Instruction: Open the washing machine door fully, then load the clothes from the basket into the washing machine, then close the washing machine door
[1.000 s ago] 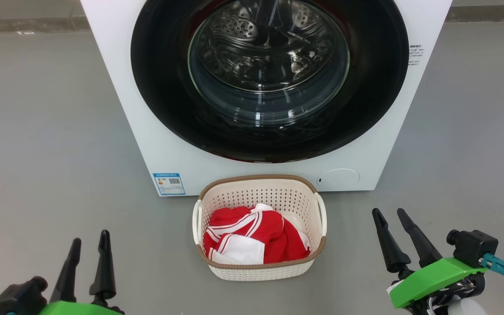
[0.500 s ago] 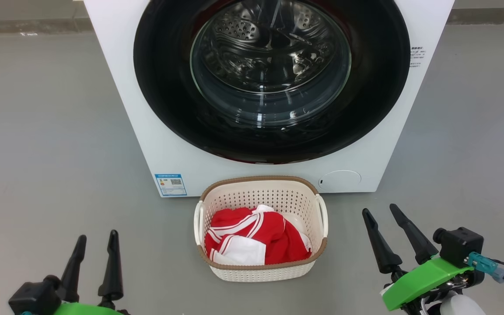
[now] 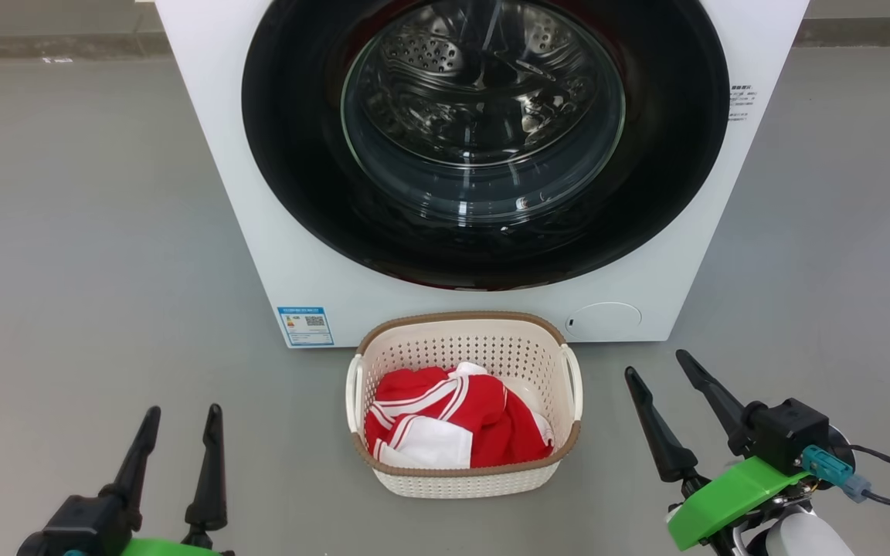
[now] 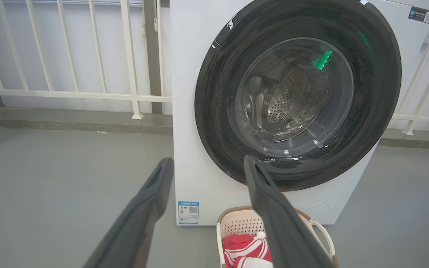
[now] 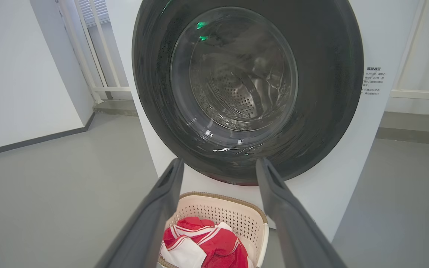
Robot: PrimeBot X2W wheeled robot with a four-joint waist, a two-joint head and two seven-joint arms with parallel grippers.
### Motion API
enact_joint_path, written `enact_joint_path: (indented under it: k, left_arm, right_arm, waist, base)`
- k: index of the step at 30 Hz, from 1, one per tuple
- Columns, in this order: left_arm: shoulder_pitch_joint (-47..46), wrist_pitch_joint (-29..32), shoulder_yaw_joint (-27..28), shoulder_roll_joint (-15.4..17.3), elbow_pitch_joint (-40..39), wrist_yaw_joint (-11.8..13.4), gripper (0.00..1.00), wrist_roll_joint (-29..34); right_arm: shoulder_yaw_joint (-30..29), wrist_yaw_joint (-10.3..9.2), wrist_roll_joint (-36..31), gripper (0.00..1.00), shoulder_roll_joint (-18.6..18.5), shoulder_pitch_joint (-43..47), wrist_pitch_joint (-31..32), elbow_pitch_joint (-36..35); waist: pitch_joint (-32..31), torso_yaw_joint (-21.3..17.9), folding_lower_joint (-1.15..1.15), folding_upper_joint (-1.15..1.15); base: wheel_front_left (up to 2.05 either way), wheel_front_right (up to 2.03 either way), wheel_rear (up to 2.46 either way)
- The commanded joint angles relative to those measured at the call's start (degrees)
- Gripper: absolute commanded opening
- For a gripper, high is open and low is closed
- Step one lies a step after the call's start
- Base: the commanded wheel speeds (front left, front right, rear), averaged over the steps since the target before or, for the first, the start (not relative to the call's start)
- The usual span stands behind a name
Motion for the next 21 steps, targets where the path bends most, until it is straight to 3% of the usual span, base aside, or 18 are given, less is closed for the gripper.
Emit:
enact_joint_path:
  k: [1, 21]
  left_arm:
    - [-2.7, -1.0, 1.7, 1.0, -1.8, -0.2, 1.00, 1.7]
    - [-2.6, -1.1, 2.2, 1.1, -1.9, -0.2, 1.00, 1.9]
  right_arm:
    - [1.6, 0.09, -1.6, 1.00, -0.6, -2.4, -0.9, -1.5]
    - [0.8, 0.09, -1.6, 1.00, -0.1, -2.0, -0.9, -2.0]
  waist:
    - [0.0, 0.0, 0.00, 0.00]
    - [-0.1, 0.0, 0.00, 0.00]
  base:
    - [0.00, 0.00, 0.00]
    - [0.00, 0.00, 0.00]
